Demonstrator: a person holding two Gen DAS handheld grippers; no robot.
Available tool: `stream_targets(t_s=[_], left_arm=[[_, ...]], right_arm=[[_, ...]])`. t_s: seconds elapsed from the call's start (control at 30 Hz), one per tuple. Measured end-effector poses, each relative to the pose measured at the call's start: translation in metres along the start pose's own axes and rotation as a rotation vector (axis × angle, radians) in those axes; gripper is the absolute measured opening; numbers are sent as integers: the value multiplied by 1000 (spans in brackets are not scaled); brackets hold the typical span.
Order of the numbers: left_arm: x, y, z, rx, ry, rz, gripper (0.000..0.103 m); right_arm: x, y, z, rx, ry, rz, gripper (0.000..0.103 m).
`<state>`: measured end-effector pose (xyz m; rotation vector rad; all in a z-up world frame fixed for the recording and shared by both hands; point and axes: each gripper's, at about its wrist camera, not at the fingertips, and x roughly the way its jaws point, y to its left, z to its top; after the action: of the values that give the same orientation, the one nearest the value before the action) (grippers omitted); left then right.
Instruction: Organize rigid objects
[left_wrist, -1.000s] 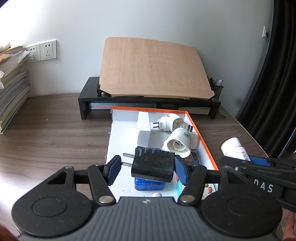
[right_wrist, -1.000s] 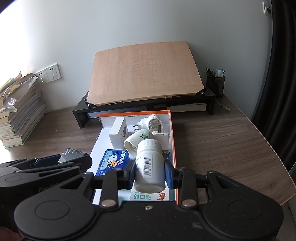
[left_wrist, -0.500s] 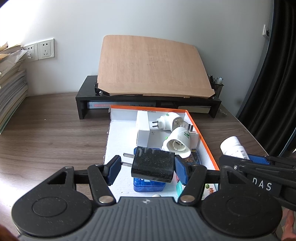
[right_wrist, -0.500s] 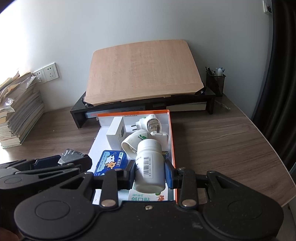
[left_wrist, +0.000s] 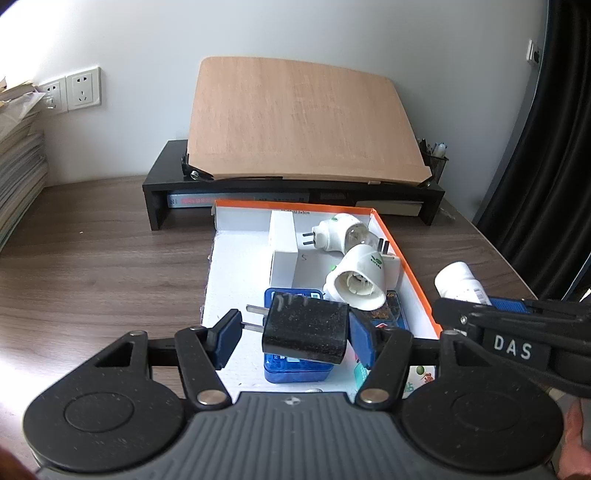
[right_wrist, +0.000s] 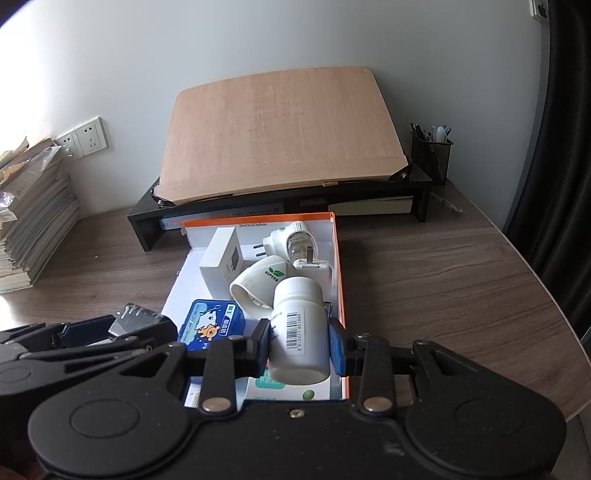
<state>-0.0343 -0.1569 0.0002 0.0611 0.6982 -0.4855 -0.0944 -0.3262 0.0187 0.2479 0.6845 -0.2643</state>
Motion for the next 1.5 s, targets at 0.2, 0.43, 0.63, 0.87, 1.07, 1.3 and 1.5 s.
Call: stream_targets(t_s=[0.2, 0.43, 0.63, 0.87, 1.07, 1.3, 1.5], left_arm=[[12, 1, -1, 0, 29, -18, 63], [24, -7, -4, 13, 55, -70, 63], [21, -17, -4, 25, 55, -90, 80], [-7, -23, -3, 41, 45, -31, 94], [-36, -20, -12, 30, 64, 10, 102], [-55, -18, -29, -14, 96, 48, 103], [-60, -15, -34, -34, 109, 79, 103]], right_arm=[[16, -1, 6, -5, 0, 4, 44], [8, -13, 9, 20, -12, -20, 46], [-11, -18, 4, 7, -38, -45, 53], [-39, -21, 0, 13, -68, -46, 67], [-63, -20, -9, 0, -69, -37, 78], [-73, -22, -29, -9, -17, -48, 80], [-73, -23, -42, -12, 23, -39, 80]])
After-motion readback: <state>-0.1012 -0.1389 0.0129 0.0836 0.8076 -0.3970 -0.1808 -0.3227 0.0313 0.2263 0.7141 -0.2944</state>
